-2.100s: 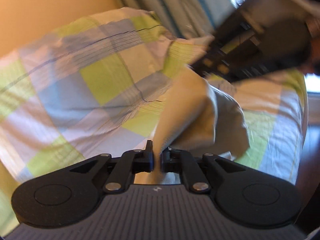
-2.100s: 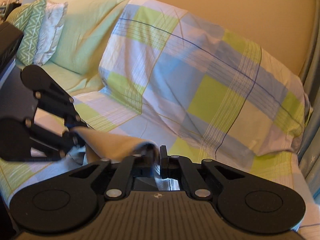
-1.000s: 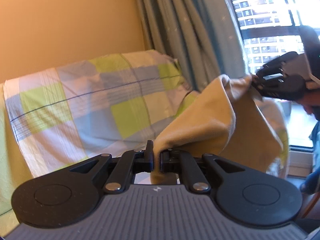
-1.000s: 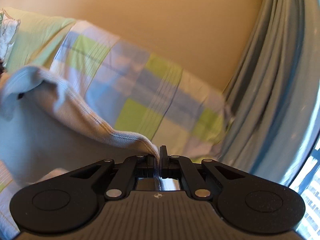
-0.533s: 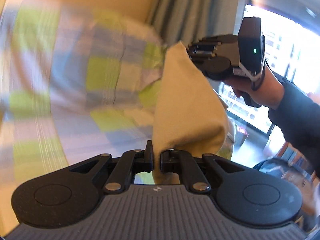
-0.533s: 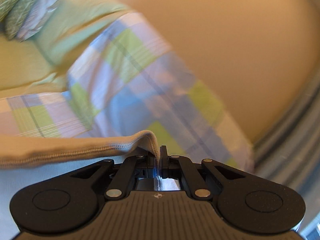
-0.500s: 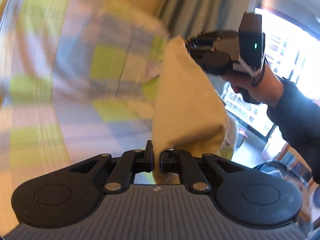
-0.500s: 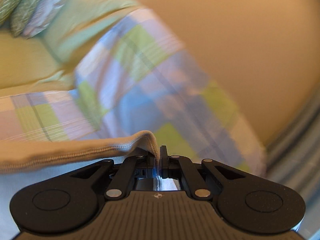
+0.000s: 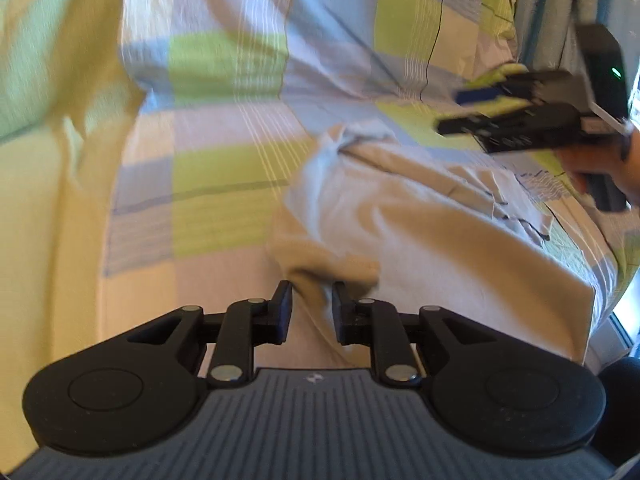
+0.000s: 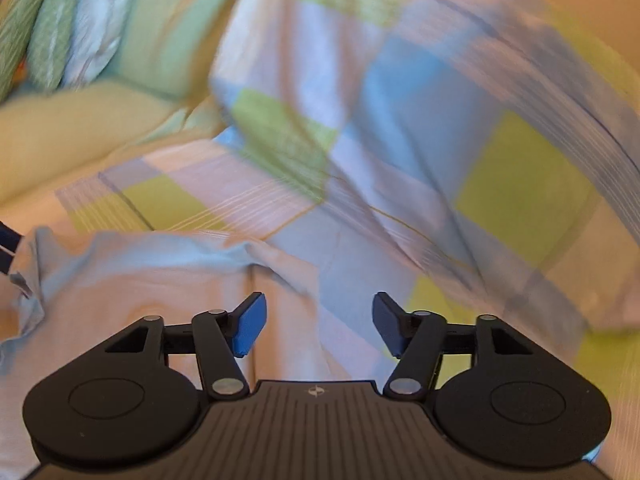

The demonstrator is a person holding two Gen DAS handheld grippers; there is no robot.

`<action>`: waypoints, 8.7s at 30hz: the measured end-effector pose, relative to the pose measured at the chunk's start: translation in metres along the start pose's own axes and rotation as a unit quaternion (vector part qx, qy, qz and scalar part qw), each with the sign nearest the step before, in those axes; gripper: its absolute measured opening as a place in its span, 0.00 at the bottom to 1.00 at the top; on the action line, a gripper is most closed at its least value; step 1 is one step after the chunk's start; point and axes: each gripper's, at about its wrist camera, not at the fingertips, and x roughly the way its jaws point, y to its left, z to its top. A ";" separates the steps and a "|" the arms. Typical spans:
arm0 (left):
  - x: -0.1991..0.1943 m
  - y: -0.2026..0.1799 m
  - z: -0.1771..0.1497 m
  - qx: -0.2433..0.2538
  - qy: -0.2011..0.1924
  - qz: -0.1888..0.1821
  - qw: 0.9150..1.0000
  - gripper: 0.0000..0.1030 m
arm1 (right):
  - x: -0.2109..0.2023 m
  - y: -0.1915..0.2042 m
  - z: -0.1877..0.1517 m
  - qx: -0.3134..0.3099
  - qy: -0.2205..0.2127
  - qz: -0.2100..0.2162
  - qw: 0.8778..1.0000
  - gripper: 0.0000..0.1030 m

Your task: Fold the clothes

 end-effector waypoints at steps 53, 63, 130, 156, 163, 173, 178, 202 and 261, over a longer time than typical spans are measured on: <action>0.192 -0.218 0.068 0.756 -0.077 -0.151 0.632 0.32 | -0.087 0.008 -0.173 -0.254 0.028 -0.143 0.956 0.00; 0.203 -0.224 0.019 0.918 -0.076 -0.100 0.376 0.06 | -0.086 0.001 -0.176 -0.229 0.006 -0.143 0.963 0.00; 0.022 0.049 0.021 0.107 0.130 -0.046 0.985 0.34 | -0.174 0.025 -0.187 0.408 0.058 0.028 0.911 0.47; -0.040 0.055 0.002 0.095 0.111 -0.111 0.983 0.00 | -0.192 0.043 -0.222 0.473 0.070 0.119 0.870 0.01; -0.057 0.041 -0.030 0.137 0.181 -0.146 0.963 0.00 | -0.218 0.051 -0.223 0.440 0.127 0.096 0.884 0.05; -0.053 0.068 0.005 0.116 0.141 -0.086 0.980 0.06 | -0.215 0.026 -0.205 0.405 0.086 0.038 0.910 0.17; -0.031 0.073 0.035 0.110 0.116 -0.056 0.986 0.15 | -0.185 0.019 -0.178 0.383 0.066 0.057 0.920 0.18; 0.132 0.050 0.124 0.113 0.075 -0.019 0.991 0.10 | -0.009 -0.114 -0.106 0.324 0.005 0.019 0.946 0.32; 0.294 -0.078 0.273 0.577 0.165 -0.100 0.794 0.00 | 0.148 -0.213 0.016 0.049 0.200 0.167 0.964 0.00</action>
